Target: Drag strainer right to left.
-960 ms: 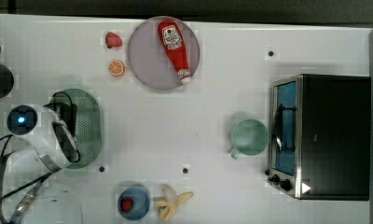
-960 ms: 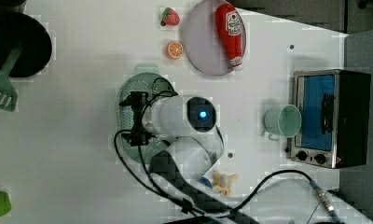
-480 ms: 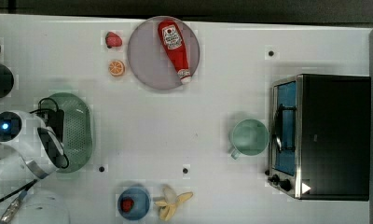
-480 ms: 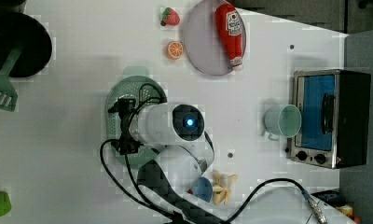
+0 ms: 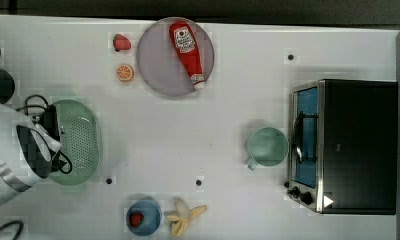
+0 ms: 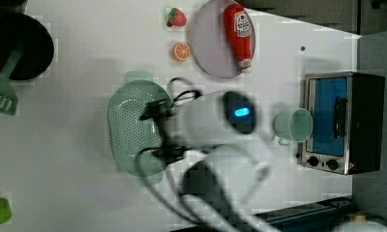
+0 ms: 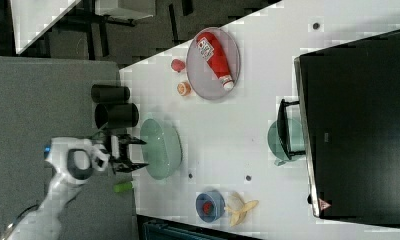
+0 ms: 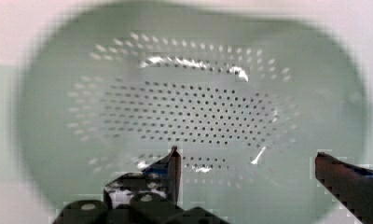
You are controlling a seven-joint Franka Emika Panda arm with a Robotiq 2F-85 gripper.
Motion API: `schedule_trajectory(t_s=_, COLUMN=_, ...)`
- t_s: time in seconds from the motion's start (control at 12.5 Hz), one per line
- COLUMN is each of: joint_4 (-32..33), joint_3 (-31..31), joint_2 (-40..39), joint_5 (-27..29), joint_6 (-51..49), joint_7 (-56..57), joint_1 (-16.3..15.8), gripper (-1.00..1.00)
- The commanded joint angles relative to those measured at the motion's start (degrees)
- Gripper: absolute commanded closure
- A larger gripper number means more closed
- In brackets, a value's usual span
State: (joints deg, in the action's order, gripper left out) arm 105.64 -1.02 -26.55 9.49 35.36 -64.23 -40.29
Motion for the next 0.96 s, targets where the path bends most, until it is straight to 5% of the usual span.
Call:
schedule_trajectory(t_s=0.08, joint_4=-1.74, joint_3=-6.97, joint_2=13.68, joint_5=-0.44, joint_6=-8.13, joint_7=19.04, joint_1=3.8, gripper=-1.0)
schedule_trajectory(t_s=0.4, joint_4=-1.87, joint_3=-18.71, joint_2=27.74, joint_5=-3.6, joint_6=-21.35, joint_7=36.84, joint_1=5.99, gripper=-1.0)
schedule_trajectory(t_s=0.72, joint_4=-1.9, joint_3=-28.92, joint_2=35.68, joint_5=-15.49, joint_6=-29.08, joint_7=55.14, joint_1=7.72, gripper=-1.0)
schedule_trajectory(t_s=0.96, joint_4=-1.85, joint_3=-33.76, joint_2=39.18, joint_5=-16.03, joint_6=-30.66, joint_7=56.42, joint_1=8.31, gripper=-1.0)
